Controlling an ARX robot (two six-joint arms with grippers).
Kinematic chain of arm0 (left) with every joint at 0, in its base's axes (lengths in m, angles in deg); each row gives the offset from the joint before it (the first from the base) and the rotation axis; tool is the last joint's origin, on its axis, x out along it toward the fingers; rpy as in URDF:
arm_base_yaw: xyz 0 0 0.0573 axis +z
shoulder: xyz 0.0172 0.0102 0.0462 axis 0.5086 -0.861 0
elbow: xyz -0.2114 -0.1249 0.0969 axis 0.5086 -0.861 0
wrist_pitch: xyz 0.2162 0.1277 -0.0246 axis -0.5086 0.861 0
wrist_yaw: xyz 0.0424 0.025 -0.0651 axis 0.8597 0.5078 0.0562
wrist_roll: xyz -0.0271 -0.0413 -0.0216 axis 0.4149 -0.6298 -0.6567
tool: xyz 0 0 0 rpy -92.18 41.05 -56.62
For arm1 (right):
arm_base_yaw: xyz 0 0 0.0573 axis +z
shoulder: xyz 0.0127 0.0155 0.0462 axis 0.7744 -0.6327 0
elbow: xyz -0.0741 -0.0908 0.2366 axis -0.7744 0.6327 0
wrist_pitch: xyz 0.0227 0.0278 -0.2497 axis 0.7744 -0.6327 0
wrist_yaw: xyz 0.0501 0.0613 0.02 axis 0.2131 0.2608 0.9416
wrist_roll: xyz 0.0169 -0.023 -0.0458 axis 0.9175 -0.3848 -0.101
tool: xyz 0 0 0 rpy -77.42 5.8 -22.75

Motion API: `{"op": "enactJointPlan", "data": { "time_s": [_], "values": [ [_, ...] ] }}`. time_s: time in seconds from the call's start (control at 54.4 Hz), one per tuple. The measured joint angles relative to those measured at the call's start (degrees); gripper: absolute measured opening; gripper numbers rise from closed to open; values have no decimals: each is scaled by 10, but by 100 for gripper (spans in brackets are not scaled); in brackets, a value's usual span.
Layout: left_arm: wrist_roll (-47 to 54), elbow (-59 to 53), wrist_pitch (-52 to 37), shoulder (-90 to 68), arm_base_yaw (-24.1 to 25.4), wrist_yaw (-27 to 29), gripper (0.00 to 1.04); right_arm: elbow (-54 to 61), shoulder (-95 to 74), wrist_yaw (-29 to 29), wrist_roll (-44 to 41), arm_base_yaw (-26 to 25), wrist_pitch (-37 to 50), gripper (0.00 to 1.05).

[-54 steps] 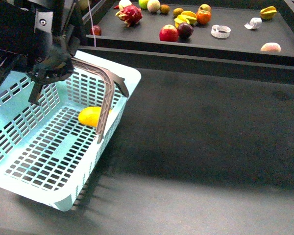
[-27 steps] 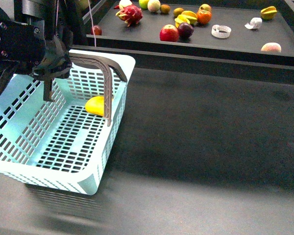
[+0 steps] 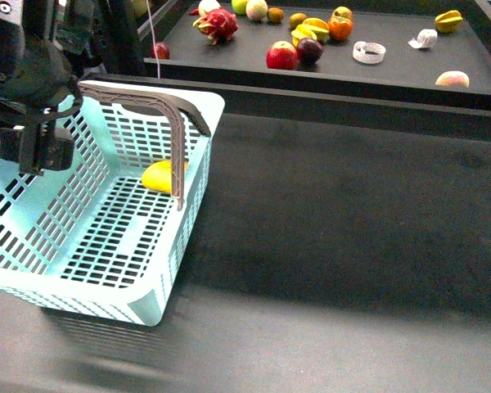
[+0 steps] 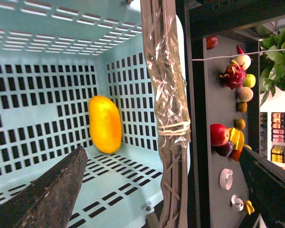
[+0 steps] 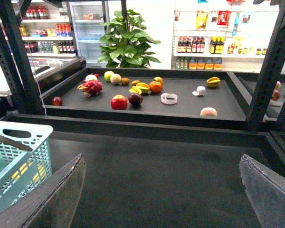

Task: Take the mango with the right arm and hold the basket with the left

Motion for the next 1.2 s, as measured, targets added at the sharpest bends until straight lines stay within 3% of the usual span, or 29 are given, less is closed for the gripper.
{"op": "enactJointPlan", "data": {
  "time_s": [0.11,0.35,0.497,0.515,0.607,0.644,0.699,0.736,0.828,0.994,1.196],
  "values": [
    [40,-57,19,80,1,30,97,0,0,0,0,0,0,96],
    [150,-257,20,405,24,102,97,0,0,0,0,0,0,96],
    [168,-287,52,495,14,123,97,0,0,0,0,0,0,96],
    [186,-294,37,494,18,101,95,0,0,0,0,0,0,96],
    [415,-380,-169,501,54,-123,77,0,0,0,0,0,0,96],
    [513,-406,-222,511,60,-179,70,0,0,0,0,0,0,96],
    [612,-425,-253,529,64,-220,61,0,0,0,0,0,0,96],
    [692,-436,-258,546,66,-232,54,0,0,0,0,0,0,96],
    [787,-462,-256,581,99,-268,36,0,0,0,0,0,0,96],
    [835,-501,-231,639,112,-274,2,0,0,0,0,0,0,96],
    [844,-529,-189,708,112,-274,2,0,0,0,0,0,0,96]
  ]
}}
